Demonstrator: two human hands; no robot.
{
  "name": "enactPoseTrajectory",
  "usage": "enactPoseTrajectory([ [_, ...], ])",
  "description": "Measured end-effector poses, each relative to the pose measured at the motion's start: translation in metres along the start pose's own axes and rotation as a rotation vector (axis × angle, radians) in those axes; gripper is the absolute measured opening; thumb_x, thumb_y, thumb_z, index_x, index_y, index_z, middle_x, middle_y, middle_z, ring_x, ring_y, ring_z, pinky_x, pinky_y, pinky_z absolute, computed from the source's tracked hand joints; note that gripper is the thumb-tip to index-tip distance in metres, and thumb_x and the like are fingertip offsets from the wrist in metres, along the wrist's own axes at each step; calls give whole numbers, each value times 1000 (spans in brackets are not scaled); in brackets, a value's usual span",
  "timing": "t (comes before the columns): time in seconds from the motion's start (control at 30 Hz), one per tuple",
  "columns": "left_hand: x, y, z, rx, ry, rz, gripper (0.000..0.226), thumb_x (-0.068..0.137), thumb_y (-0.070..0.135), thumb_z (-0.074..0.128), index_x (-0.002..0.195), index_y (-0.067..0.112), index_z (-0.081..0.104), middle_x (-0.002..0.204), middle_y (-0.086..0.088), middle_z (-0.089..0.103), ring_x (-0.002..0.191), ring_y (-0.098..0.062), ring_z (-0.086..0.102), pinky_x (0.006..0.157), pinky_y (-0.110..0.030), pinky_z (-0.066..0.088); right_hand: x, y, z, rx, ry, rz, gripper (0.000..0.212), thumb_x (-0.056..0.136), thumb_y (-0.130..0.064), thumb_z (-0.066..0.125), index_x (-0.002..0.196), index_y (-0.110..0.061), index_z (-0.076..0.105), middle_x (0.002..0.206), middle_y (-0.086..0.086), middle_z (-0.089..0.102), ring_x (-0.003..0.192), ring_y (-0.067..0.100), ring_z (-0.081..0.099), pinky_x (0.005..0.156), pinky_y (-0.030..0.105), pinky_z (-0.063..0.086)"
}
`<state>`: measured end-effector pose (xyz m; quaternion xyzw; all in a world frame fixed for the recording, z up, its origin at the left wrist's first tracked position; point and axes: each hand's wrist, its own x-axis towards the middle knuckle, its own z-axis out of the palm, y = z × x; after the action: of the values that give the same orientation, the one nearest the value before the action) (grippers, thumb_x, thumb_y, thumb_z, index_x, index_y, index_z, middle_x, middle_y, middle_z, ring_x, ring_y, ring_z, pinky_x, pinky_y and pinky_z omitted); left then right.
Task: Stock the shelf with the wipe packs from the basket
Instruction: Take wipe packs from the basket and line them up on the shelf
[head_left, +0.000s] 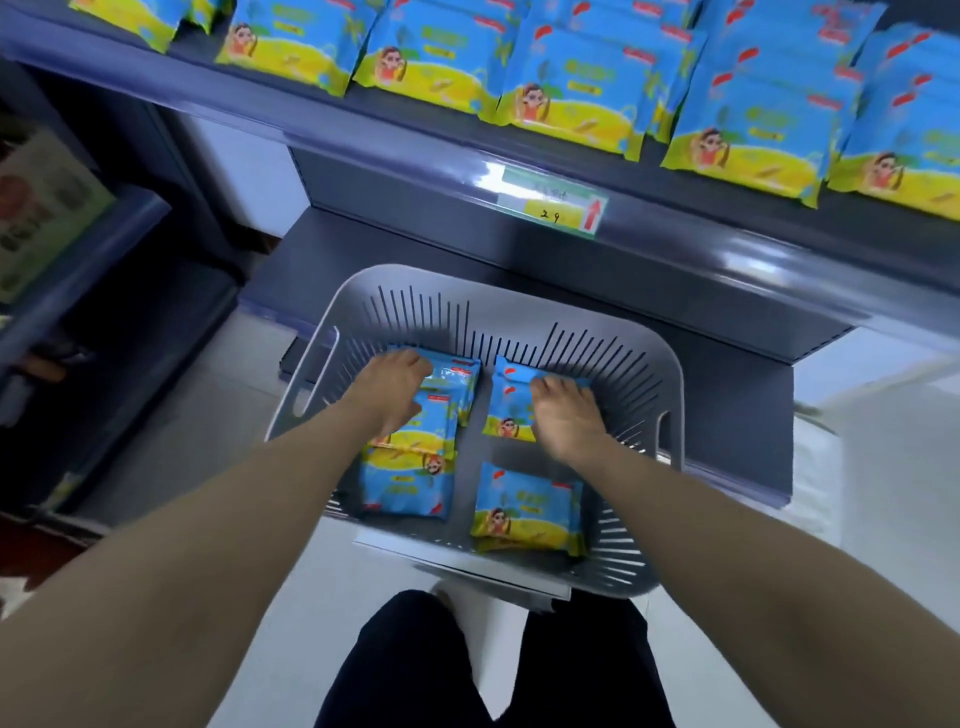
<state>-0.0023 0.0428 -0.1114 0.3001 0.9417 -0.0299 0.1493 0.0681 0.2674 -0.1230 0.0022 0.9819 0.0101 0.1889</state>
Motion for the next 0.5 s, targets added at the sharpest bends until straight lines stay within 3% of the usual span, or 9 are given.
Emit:
enactPoseTrajectory([
  [0.23,10,-7,34,72,-143,-59,60,84,19,60,137,13,35,137,-11,40,122,-29,43,100,-37,34,-3,-1,28,-30,-172,96,70,81,-12,63,140,-6,26,136,15,33,128,33,30,103,45,31],
  [0.5,19,-8,42,180,-109,-43,55,85,15,55,137,9,35,132,-13,40,120,-30,41,98,-39,34,5,-8,31,35,-178,104,61,81,-12,60,135,-10,32,135,13,37,126,31,36,101,44,33],
])
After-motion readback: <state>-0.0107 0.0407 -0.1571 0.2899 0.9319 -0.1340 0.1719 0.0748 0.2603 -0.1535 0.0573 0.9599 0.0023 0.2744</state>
